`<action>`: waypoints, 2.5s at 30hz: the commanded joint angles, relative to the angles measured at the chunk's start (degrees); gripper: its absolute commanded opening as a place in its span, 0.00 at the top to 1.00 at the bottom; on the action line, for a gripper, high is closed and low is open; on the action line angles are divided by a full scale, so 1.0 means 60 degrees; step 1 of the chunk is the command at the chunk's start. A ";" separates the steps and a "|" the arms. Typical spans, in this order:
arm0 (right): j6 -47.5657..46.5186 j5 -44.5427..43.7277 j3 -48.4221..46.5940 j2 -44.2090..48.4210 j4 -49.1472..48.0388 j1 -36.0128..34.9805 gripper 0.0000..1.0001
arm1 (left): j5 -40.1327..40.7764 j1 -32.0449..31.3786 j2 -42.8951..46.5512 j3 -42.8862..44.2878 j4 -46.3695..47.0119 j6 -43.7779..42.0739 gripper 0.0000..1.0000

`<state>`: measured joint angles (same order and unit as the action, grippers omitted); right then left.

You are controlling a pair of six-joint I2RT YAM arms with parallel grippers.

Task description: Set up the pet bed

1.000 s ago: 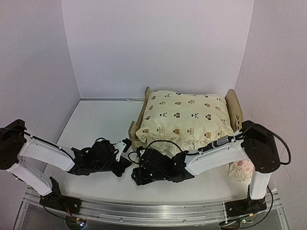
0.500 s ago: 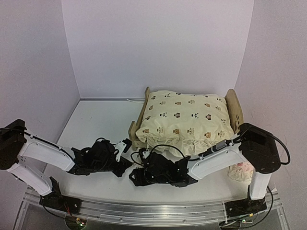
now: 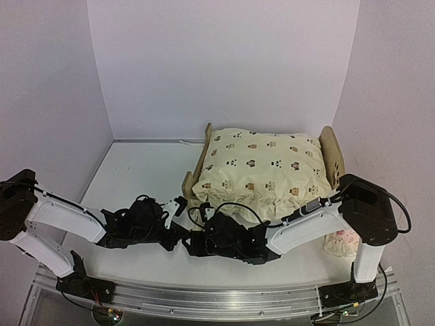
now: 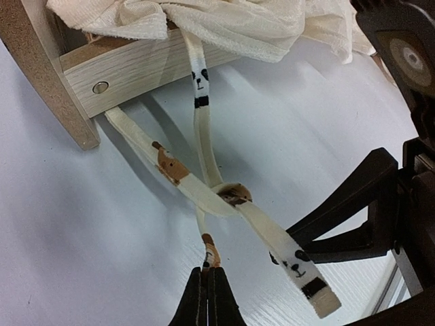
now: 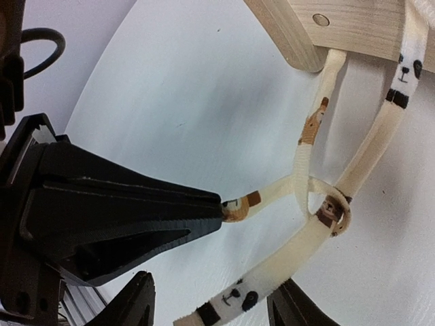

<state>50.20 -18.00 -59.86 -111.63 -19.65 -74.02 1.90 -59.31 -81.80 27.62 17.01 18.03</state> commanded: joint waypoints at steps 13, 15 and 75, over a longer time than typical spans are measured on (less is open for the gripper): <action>0.0190 -0.0515 -0.0412 -0.0174 0.0478 0.0051 0.86 | -0.0140 -0.0012 0.0329 -0.0136 0.0249 0.0024 1.00; 0.0154 -0.0627 -0.0297 -0.0110 0.0576 0.0060 0.96 | -0.0132 -0.0008 0.0370 -0.0150 0.0234 0.0027 1.00; -0.3518 0.1323 -0.0613 -0.0049 0.2521 0.0995 0.30 | 0.0345 -0.0009 0.0404 -0.0179 0.0127 0.0380 1.00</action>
<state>31.93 -7.92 -59.99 -109.20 -6.85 -68.08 4.54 -59.31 -79.90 26.37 16.08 20.91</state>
